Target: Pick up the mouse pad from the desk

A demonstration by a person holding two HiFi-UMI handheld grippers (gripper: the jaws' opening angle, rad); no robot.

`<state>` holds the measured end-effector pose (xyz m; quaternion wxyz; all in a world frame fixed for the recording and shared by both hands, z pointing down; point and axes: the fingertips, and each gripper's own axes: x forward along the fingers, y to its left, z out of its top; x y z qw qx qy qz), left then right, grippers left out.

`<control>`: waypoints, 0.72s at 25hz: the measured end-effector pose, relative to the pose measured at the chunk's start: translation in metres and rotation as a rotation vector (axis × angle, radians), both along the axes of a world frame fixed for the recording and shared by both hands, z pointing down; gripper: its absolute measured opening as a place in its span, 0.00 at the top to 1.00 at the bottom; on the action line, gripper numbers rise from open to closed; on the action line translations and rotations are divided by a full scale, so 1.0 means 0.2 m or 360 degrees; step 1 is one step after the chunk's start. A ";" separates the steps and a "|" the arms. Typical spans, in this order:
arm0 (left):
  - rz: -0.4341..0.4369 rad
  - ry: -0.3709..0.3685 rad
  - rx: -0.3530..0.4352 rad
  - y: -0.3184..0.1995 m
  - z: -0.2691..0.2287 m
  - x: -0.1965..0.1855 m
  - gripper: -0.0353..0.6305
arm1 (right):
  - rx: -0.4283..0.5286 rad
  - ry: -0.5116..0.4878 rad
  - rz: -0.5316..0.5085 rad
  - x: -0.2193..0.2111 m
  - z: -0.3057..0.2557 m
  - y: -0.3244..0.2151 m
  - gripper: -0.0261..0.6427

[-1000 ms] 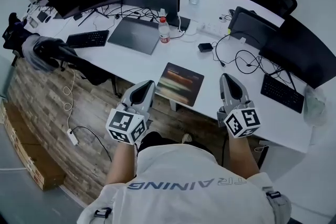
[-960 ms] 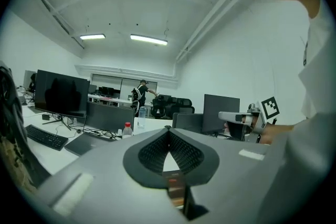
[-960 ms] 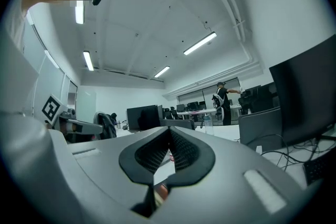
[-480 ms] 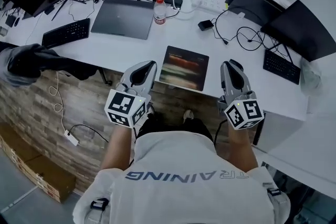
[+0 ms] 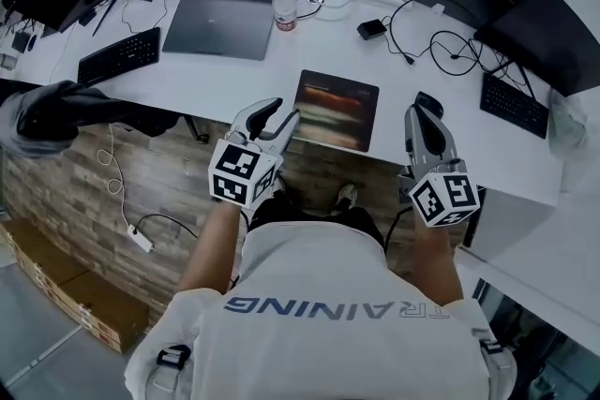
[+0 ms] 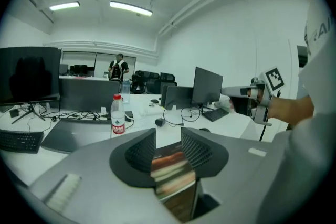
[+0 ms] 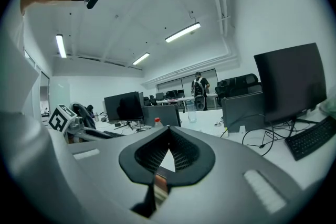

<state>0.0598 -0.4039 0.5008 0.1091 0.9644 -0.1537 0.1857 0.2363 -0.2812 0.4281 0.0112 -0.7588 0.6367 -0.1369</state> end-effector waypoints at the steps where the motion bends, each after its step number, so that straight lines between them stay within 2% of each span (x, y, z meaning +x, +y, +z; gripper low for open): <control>1: 0.0021 -0.0046 -0.0015 0.01 0.05 0.02 0.70 | -0.0007 -0.0014 0.0004 0.01 0.02 0.01 0.94; 5: 0.0118 -0.0273 -0.0079 0.06 0.34 0.10 0.55 | -0.0022 -0.0054 -0.0010 0.03 0.09 0.04 0.94; 9: 0.0208 -0.0523 -0.0079 0.09 0.67 0.12 0.47 | -0.0042 -0.0070 -0.0014 0.04 0.13 0.05 0.94; 14: 0.0264 -0.0744 -0.0124 0.12 0.98 0.12 0.43 | -0.0073 -0.0094 -0.0007 0.04 0.18 0.07 0.94; 18: 0.0321 -0.0844 -0.0142 0.14 1.14 0.13 0.43 | -0.0102 -0.0104 0.0003 0.03 0.21 0.08 0.94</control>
